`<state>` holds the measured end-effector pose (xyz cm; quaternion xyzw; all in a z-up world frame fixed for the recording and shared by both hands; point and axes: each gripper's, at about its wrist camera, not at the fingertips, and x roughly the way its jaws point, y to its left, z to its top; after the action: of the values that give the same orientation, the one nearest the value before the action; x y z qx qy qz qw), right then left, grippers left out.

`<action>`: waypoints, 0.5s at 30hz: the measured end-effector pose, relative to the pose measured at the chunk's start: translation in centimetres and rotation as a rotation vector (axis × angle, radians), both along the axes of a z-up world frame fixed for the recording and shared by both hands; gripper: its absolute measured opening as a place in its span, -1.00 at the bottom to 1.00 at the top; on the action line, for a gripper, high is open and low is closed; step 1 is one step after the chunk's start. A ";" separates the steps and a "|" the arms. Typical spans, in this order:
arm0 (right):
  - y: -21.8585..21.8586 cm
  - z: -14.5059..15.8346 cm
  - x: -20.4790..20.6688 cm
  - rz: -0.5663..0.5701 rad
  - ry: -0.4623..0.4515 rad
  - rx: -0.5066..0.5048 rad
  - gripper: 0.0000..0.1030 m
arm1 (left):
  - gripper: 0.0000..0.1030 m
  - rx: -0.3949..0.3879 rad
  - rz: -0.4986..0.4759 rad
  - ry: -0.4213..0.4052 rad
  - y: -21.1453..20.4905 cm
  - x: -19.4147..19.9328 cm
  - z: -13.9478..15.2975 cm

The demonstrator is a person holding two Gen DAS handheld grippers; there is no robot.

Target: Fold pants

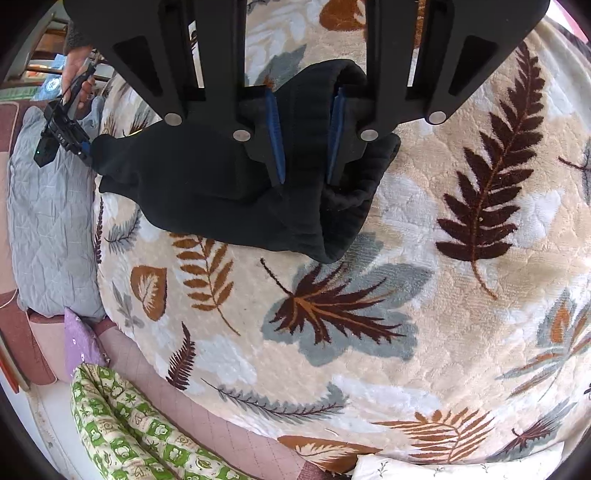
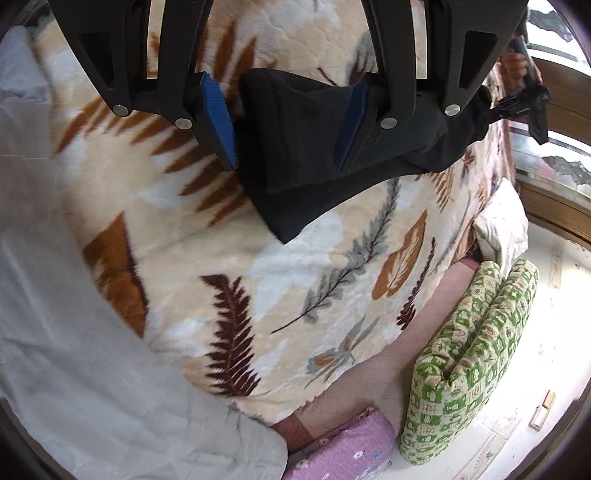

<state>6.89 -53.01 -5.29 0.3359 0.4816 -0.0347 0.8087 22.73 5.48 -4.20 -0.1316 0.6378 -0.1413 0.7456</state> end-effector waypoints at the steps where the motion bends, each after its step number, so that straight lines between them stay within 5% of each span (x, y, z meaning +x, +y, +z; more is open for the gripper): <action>1: 0.5 -0.1 0.4 0.029 0.010 0.007 -0.56 | -0.70 0.004 0.005 -0.002 0.0 0.0 0.0; 2: 1.2 -0.1 0.9 0.061 0.030 -0.014 -0.85 | -0.75 0.005 0.015 -0.008 0.1 -0.1 0.1; 5: 2.4 2.0 2.1 0.094 0.012 -0.148 -0.89 | -0.78 -0.011 0.064 -0.016 0.7 0.1 0.4; 10: 3.7 8.3 2.4 0.111 -0.287 -0.264 -0.83 | -0.79 0.022 0.076 -0.019 1.2 0.0 0.0; 15: 3.2 3.4 2.1 0.125 -0.158 -0.232 -0.83 | -0.79 0.055 0.056 -0.019 1.1 -0.1 -0.6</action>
<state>9.04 -49.85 -1.89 0.2112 0.4290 -0.0134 0.8782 22.62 6.60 -4.84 -0.1275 0.6305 -0.1039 0.7586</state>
